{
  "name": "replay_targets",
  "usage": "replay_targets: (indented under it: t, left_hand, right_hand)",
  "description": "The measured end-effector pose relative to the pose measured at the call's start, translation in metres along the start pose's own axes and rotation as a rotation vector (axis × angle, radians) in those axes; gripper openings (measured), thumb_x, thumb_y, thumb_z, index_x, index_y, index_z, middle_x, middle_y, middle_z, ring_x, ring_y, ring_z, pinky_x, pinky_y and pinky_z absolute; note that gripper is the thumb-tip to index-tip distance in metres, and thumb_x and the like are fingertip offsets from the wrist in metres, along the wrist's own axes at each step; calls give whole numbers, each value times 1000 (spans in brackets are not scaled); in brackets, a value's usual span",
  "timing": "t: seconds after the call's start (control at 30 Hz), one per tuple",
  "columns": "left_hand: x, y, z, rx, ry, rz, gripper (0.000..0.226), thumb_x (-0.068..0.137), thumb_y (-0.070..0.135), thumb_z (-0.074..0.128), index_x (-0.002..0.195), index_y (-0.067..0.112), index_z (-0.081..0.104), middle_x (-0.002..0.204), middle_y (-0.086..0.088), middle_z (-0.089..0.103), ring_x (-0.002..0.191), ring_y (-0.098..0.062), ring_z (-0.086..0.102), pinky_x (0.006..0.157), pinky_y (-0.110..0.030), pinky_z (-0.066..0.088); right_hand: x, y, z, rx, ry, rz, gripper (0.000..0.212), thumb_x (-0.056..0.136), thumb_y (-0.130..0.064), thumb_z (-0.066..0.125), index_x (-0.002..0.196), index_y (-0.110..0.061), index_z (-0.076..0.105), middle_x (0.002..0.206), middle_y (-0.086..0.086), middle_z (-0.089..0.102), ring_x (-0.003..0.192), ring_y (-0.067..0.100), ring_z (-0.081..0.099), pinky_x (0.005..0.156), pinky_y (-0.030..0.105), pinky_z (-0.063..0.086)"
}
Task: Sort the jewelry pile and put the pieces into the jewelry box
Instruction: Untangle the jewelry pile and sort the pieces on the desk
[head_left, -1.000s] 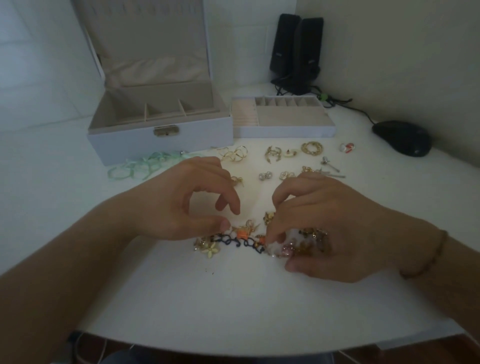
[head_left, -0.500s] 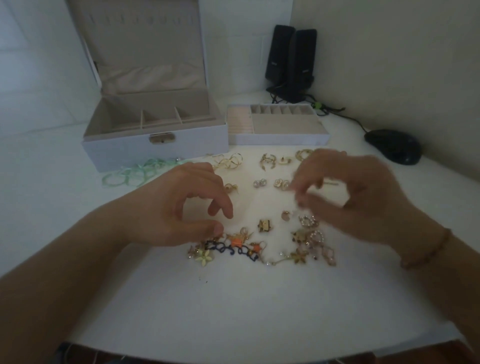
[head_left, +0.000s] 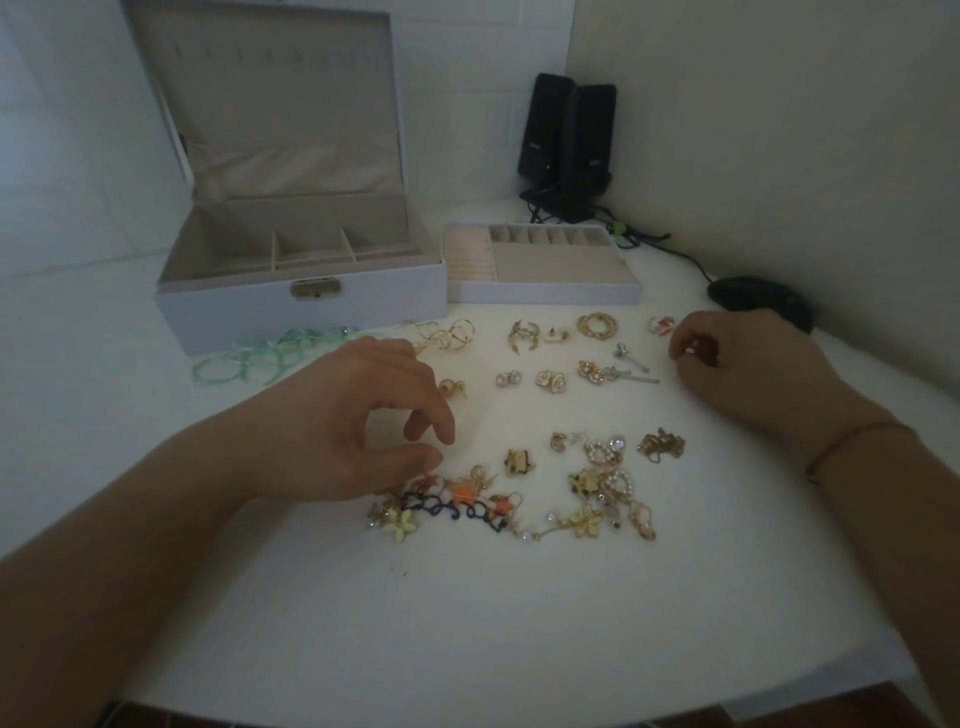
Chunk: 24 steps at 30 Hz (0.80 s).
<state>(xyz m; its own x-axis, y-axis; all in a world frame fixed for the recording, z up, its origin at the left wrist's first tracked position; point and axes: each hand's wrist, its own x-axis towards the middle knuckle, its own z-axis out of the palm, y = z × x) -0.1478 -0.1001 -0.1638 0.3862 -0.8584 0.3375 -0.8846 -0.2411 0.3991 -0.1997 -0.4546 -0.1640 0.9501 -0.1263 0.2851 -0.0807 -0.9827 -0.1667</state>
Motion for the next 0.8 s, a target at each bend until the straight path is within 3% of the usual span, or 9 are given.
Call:
replay_targets:
  t: [0.1, 0.17, 0.27, 0.33, 0.4, 0.47, 0.67, 0.77, 0.8]
  left_hand:
    - [-1, -1, -1, 24, 11, 3, 9, 83, 32, 72, 91, 27, 73, 76, 15, 61, 77, -11, 59, 74, -38, 47]
    - [0, -1, 0, 31, 19, 8, 8, 84, 31, 72, 91, 28, 74, 76, 15, 61, 76, -11, 59, 74, -38, 47]
    - [0, -1, -1, 39, 31, 11, 9, 85, 33, 70, 91, 28, 74, 76, 15, 61, 76, -11, 59, 74, -37, 48]
    - [0, -1, -1, 42, 35, 15, 10, 85, 34, 68, 91, 28, 74, 75, 16, 60, 75, -10, 59, 73, -36, 48]
    - [-1, 0, -2, 47, 37, 17, 11, 85, 36, 68, 91, 29, 73, 75, 16, 60, 75, -10, 58, 74, -35, 48]
    - [-1, 0, -2, 48, 35, 16, 11, 85, 36, 67, 91, 29, 73, 75, 16, 60, 75, -9, 58, 74, -35, 48]
    - [1, 1, -1, 55, 27, 14, 11, 86, 36, 66, 91, 29, 73, 75, 15, 60, 75, -10, 59, 74, -37, 48]
    - [1, 1, -1, 59, 31, 12, 12, 87, 36, 65, 90, 28, 73, 75, 16, 60, 75, -9, 59, 73, -37, 48]
    - [0, 1, -1, 61, 34, 9, 12, 87, 37, 65, 90, 29, 73, 75, 16, 60, 75, -9, 59, 73, -37, 48]
  right_hand:
    - [-2, 2, 0, -44, -20, -57, 16, 88, -24, 58, 103, -27, 60, 68, -10, 57, 60, 6, 52, 55, 24, 42]
    - [-2, 4, 0, -18, 2, -56, 12, 88, -30, 59, 100, -31, 60, 70, -11, 59, 59, 5, 54, 58, 26, 45]
    - [-2, 17, -8, 317, 50, -1, 17, 88, -21, 64, 85, -38, 62, 76, -12, 61, 59, 9, 54, 57, 20, 45]
    - [-4, 32, -15, 492, -98, -48, 31, 79, -15, 74, 93, -42, 65, 96, -17, 60, 70, 10, 52, 57, 10, 42]
    - [-7, 37, -19, 457, -258, -132, 47, 69, -21, 81, 102, -49, 62, 114, -25, 56, 80, 14, 52, 61, 13, 44]
    - [-5, 40, -17, 398, -289, -176, 51, 69, -19, 81, 103, -52, 61, 119, -27, 55, 84, 15, 53, 64, 18, 46]
    - [8, 36, 0, 331, -142, -199, 41, 77, -19, 77, 87, -56, 62, 100, -21, 62, 81, 8, 55, 68, 8, 41]
    - [6, 22, 3, 306, -65, -280, 17, 76, -44, 71, 91, -48, 64, 104, -14, 62, 88, 16, 58, 76, 26, 47]
    - [6, 16, 3, 293, -33, -295, 22, 75, -54, 65, 96, -46, 64, 106, -14, 63, 93, 17, 58, 80, 31, 48]
